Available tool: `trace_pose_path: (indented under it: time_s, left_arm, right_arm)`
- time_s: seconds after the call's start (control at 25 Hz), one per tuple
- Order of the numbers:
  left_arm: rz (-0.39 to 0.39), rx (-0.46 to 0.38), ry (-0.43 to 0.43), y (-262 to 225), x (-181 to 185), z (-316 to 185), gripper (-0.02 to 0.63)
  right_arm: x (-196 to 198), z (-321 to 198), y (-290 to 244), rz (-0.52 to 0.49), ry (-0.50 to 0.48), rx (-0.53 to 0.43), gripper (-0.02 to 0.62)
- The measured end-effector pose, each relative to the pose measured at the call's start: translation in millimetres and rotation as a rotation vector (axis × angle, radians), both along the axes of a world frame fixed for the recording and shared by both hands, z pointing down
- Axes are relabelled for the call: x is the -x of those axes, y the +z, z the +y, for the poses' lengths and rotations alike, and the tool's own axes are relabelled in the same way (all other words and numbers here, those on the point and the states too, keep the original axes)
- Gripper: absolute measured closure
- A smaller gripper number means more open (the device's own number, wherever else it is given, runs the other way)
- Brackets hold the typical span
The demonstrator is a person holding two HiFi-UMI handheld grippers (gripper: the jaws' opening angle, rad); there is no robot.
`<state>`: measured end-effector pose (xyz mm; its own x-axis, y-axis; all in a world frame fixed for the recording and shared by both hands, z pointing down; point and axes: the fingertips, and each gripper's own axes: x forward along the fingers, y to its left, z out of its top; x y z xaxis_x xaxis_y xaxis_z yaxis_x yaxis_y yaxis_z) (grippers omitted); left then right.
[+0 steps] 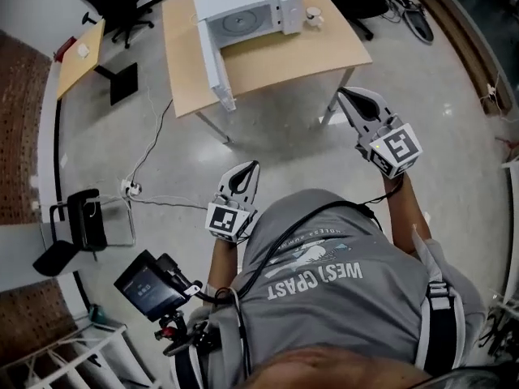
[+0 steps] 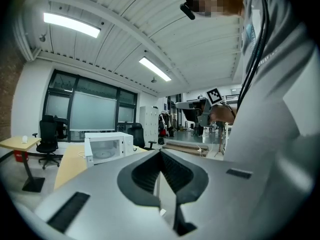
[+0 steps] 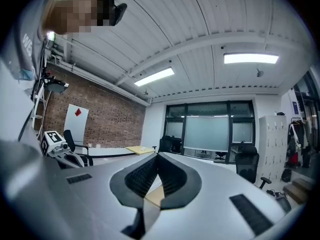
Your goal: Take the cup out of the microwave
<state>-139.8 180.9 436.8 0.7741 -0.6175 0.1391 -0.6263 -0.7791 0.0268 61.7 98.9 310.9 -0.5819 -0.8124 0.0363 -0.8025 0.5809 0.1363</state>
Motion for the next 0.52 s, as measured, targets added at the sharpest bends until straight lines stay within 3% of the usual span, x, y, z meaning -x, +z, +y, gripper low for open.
trace_pose_path:
  time_s: [0.2, 0.52]
  left_arm:
    - [-0.014, 0.024, 0.021, 2.1, -35.8, 13.0, 0.563]
    - [-0.006, 0.044, 0.016, 12.1, -44.6, 11.8, 0.563]
  right_arm:
    - [-11.5, 16.7, 9.9, 0.0, -0.038, 0.031, 0.583]
    - [-21.9, 15.9, 34.0, -0.003, -0.028, 0.083, 0.583]
